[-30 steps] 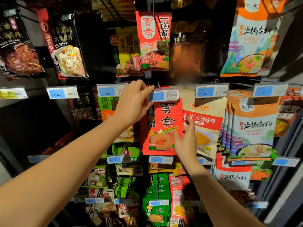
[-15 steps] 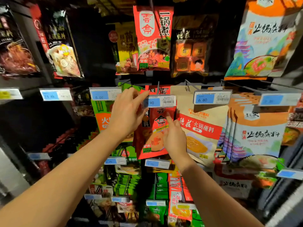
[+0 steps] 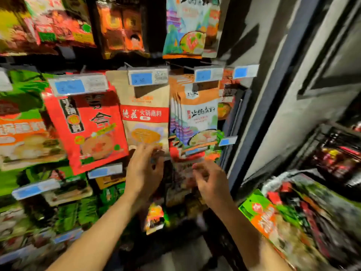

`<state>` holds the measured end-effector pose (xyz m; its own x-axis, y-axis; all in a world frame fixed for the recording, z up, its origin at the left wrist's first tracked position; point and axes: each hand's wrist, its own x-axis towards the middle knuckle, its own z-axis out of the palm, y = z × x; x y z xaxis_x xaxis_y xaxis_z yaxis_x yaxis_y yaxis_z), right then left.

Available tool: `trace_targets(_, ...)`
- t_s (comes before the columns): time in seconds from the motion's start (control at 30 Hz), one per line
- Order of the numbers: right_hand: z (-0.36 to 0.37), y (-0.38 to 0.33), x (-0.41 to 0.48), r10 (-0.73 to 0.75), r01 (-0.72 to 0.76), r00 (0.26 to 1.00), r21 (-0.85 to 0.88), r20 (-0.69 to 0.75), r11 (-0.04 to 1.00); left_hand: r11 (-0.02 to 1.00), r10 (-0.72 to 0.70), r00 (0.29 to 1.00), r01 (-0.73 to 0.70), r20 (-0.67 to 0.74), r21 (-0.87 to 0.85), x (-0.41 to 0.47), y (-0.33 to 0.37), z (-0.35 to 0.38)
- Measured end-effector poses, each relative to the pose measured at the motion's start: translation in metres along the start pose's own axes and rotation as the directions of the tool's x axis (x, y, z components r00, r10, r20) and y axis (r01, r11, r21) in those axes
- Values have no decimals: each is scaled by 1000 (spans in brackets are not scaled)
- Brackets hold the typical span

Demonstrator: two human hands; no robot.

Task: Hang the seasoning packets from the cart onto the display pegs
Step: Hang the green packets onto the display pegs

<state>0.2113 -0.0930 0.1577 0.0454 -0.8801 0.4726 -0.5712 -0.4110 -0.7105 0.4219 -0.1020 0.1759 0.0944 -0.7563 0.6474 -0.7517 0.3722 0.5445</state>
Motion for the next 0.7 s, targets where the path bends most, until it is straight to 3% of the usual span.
trace_targets(0.13,-71,56,-47,211,-222,968,-65,-139,973,975,-37,980,79,198,-209,-42,66,81)
trace_targets(0.23,-119,100,-76,276,-314,929,-127,-247,941,960,-27,933,123,358,-251,-70,110,134)
trace_targets(0.33,-171,149,-101,381,-419,884,-98,-272,903,941,-112,823,269,557,-208,-93,143,186)
trace_targets(0.43,-221,209,-125,507,-547,816,-91,-278,832,904,-192,722,395,665,-167,-120,165,243)
trace_targets(0.5,-244,255,-132,584,-624,772,-128,-251,771,861,-259,630,494,732,-120,-138,175,283)
trace_targets(0.57,-260,297,-129,684,-695,719,-179,-128,697,783,-362,529,620,768,-57,-156,183,324)
trace_targets(0.63,-268,331,-120,782,-751,622,-252,41,611,614,-533,390,789,751,26,-170,191,358)
trace_targets(0.7,-268,365,-117,858,-769,474,-381,199,513,392,-686,208,913,697,114,-188,189,387)
